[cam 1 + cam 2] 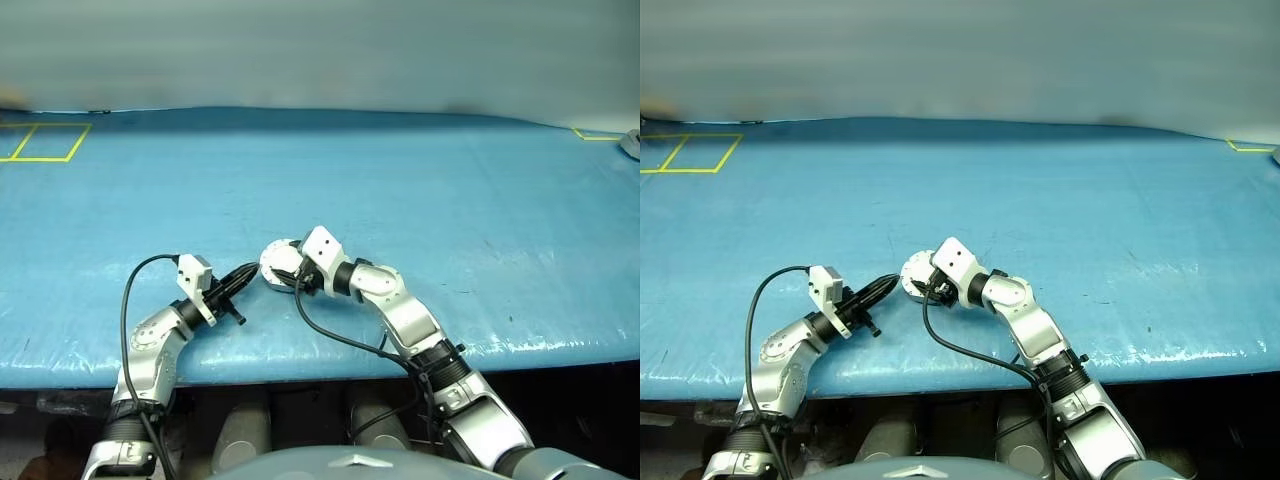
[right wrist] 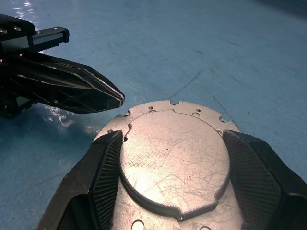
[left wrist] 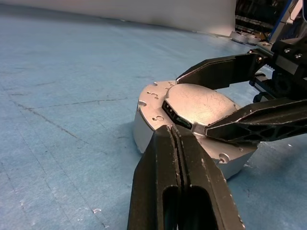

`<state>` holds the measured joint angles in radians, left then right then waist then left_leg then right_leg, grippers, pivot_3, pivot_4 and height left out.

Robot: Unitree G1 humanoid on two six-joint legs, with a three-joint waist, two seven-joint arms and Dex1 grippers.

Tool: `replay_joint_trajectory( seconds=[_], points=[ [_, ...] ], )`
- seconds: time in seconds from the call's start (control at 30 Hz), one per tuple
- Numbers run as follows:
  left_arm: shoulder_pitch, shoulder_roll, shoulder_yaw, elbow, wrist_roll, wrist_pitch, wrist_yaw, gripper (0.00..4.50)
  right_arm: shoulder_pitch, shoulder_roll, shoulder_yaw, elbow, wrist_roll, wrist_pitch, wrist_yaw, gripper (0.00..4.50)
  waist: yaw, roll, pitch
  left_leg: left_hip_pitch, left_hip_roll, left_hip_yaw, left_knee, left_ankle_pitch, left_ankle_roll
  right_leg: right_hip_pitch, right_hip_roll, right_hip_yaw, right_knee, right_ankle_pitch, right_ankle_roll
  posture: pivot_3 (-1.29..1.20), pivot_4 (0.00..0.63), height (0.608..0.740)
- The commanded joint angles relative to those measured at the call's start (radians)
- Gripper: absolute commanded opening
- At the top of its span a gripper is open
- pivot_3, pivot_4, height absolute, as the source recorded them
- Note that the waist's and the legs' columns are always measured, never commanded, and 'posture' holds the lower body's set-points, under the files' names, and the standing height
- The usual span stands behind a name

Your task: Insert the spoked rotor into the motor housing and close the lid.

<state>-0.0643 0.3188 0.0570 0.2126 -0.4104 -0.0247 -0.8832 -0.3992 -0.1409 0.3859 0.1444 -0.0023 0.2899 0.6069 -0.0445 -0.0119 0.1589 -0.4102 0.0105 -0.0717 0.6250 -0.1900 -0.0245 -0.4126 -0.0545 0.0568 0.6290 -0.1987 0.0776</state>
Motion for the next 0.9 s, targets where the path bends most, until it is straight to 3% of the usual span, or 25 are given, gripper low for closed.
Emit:
replay_joint_trajectory(
  seconds=[0.03,0.33,0.7,0.73,0.8,0.9],
  points=[
    [-0.029,0.008,-0.012,-0.018,0.013,-0.006,-0.016,0.0,0.032,-0.022,0.01,0.056,-0.028,0.045,-0.006,3.0,0.0,0.0,0.0,0.0,0.0,0.0,0.0,0.0,0.0,0.0,0.0,0.0,0.0,0.0,0.0,0.0,0.15,0.74],
    [-0.052,0.037,-0.084,0.043,0.153,-0.015,0.016,0.0,0.041,-0.024,0.003,0.034,-0.022,0.049,-0.007,3.0,0.006,0.002,-0.004,0.0,0.0,0.0,-0.002,0.0,0.0,0.0,0.0,0.0,-0.001,0.0,0.0,0.0,0.15,0.74],
    [-0.038,0.037,-0.095,0.052,0.165,-0.039,0.029,0.0,0.048,-0.037,-0.017,-0.013,0.024,0.065,0.039,3.0,0.009,0.003,-0.006,0.0,-0.001,0.0,-0.003,0.0,0.0,0.0,-0.002,-0.001,-0.002,-0.001,0.0,0.0,0.15,0.74],
    [-0.038,0.037,-0.096,0.051,0.165,-0.04,0.03,0.0,0.05,-0.041,-0.019,-0.025,0.029,0.065,0.045,3.73,0.009,0.003,-0.006,0.0,-0.002,-0.001,-0.003,0.0,0.0,0.0,-0.003,-0.002,-0.002,-0.001,0.0,0.0,0.15,0.74],
    [-0.038,0.036,-0.097,0.05,0.165,-0.041,0.031,0.0,0.058,-0.043,-0.036,-0.061,0.041,0.057,0.04,4.32,0.01,0.003,-0.006,0.0,-0.002,-0.001,-0.004,0.0,0.0,0.0,-0.003,-0.002,-0.003,-0.001,0.0,0.0,0.15,0.74],
    [-0.038,0.035,-0.095,0.049,0.164,-0.039,0.038,0.0,0.081,-0.054,-0.069,-0.149,0.084,0.068,0.052,4.45,0.011,0.003,-0.006,-0.001,-0.002,-0.001,-0.004,0.0,0.0,-0.001,-0.003,-0.002,-0.003,-0.001,-0.001,0.0,0.15,0.74]
  ],
)
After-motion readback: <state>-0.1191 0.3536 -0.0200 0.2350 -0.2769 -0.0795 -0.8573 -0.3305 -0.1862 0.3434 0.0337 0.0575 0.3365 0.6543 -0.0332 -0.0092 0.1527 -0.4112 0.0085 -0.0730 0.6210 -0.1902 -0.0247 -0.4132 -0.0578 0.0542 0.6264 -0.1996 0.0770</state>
